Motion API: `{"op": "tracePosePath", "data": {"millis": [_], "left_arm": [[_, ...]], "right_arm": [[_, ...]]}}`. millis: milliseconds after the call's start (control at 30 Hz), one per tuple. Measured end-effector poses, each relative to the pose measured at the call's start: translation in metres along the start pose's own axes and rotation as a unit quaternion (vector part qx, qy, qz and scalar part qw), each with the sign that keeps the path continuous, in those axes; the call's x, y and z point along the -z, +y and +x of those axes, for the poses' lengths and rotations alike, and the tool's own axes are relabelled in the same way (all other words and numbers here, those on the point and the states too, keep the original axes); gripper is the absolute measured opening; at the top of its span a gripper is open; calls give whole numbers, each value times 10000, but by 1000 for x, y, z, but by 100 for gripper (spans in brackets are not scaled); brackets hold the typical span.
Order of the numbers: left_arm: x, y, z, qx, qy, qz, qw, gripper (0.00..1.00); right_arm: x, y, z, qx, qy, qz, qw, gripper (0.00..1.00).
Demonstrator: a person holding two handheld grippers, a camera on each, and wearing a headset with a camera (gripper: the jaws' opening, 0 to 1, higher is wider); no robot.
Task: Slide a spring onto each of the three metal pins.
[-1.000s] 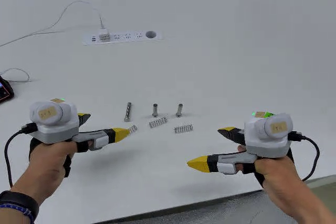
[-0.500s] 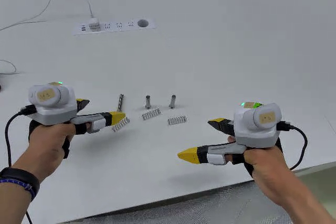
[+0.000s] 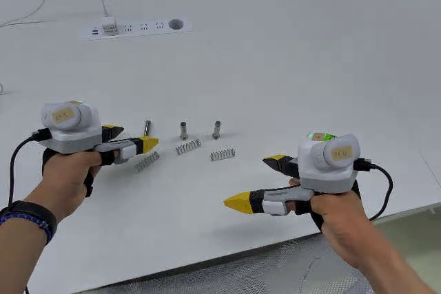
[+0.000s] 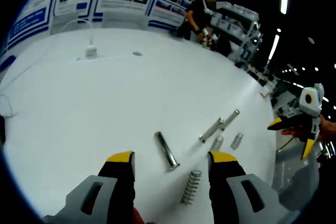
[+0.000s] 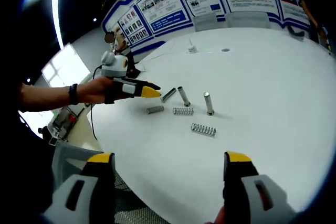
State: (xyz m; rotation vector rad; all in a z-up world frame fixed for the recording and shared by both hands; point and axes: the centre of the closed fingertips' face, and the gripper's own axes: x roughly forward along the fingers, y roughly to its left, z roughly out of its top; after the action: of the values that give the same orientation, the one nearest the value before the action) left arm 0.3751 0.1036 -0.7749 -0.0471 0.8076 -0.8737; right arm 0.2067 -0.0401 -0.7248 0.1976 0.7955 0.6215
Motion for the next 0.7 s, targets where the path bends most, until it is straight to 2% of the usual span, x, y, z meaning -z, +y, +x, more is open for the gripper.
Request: {"op": "tracePosePath", "data": {"millis": [367, 700], "left_arm": [[-5, 3, 18, -72, -81, -153, 9998, 36], [-8, 4, 29, -134, -119, -253, 9995, 29]], "right_arm": [[3, -2, 0, -54, -21, 165, 9998, 85], [3, -2, 3, -86, -10, 190, 9998, 84]]}}
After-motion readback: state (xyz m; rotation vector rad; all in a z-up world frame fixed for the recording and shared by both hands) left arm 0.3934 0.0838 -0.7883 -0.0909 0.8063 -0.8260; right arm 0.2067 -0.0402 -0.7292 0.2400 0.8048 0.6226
